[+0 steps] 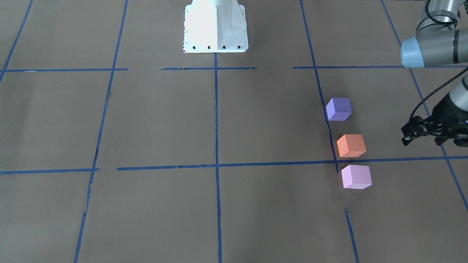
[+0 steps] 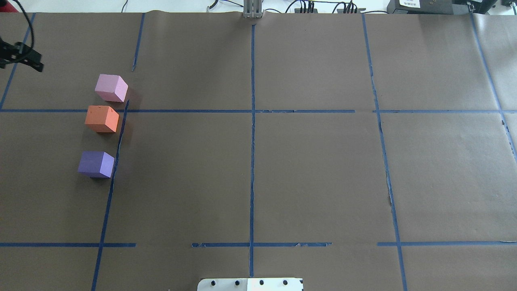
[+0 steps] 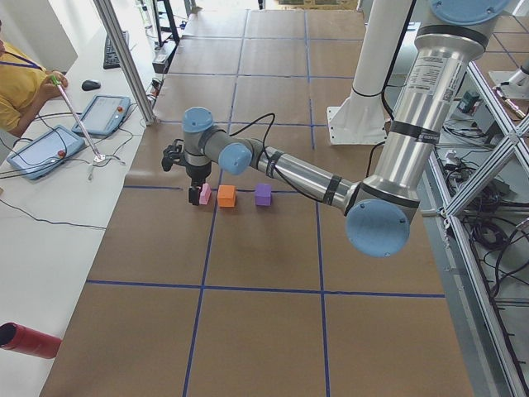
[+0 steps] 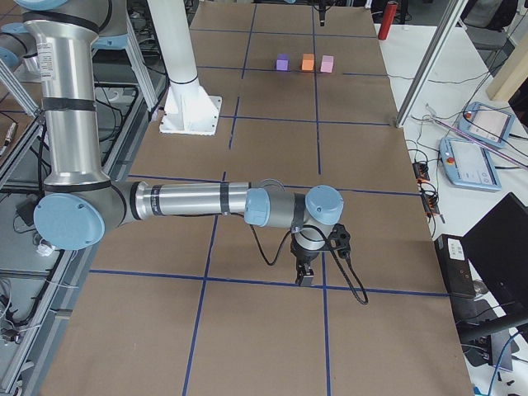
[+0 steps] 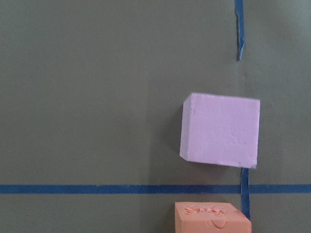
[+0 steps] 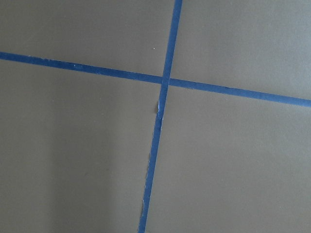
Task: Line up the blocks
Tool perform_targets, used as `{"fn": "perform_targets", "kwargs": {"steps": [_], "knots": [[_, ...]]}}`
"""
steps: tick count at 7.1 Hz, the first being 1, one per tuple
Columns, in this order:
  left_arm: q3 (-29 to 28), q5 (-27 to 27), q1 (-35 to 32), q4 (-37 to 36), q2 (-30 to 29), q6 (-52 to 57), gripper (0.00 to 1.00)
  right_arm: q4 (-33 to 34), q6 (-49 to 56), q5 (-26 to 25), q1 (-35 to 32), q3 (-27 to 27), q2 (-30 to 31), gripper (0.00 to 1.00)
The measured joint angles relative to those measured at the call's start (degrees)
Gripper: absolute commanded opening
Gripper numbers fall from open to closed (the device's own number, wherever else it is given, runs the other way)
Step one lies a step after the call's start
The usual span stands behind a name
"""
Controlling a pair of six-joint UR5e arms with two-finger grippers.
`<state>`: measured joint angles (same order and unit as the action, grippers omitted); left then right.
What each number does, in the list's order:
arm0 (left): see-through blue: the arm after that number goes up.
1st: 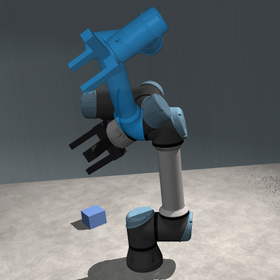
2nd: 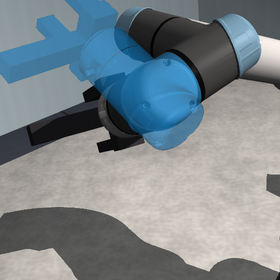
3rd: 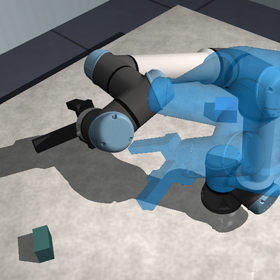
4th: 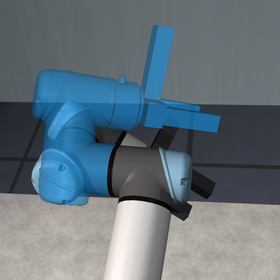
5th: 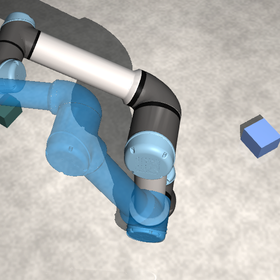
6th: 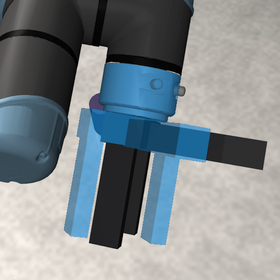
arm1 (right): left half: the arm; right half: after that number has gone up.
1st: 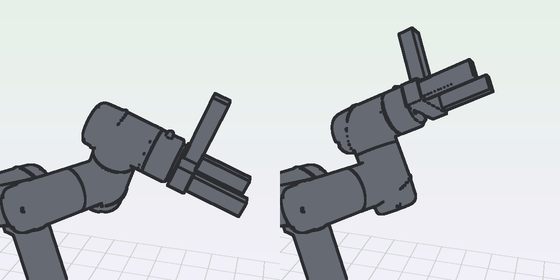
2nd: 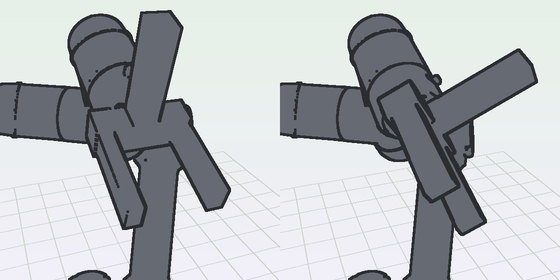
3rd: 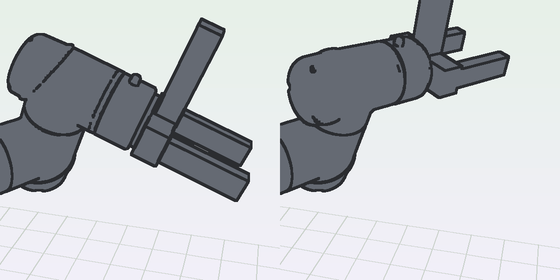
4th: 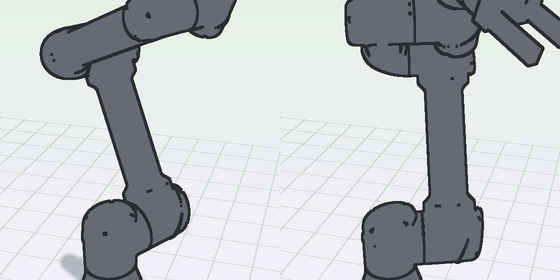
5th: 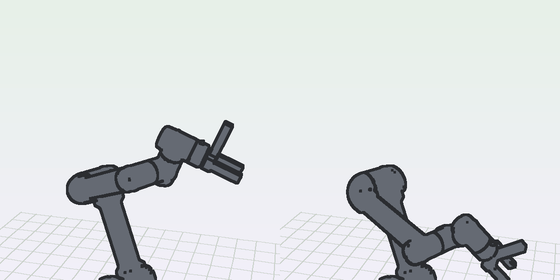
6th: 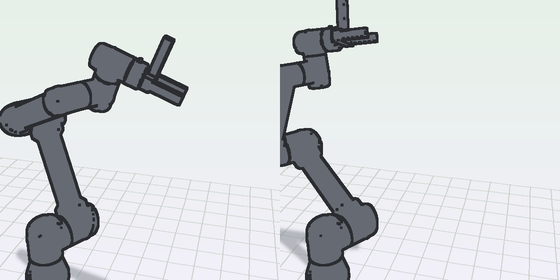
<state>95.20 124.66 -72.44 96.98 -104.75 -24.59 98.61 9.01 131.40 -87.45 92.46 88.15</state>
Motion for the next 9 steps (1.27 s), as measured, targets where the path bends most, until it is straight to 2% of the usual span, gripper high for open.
{"fn": "perform_targets", "kwargs": {"steps": [2,3,5,9], "knots": [[-0.6,0.1,-8.8,-2.7,5.8,18.6,1.0,0.0,0.0,0.0,0.0,0.0,0.0,1.0],[-1.0,0.2,-11.6,-2.7,9.4,24.4,1.0,0.0,0.0,0.0,0.0,0.0,0.0,1.0],[-1.8,1.8,-13.5,-2.5,13.7,27.5,1.0,0.0,0.0,0.0,0.0,0.0,0.0,1.0],[-2.3,3.5,-13.8,-2.2,14.8,28.6,1.0,0.0,0.0,0.0,-0.1,0.0,0.0,1.0]]}}
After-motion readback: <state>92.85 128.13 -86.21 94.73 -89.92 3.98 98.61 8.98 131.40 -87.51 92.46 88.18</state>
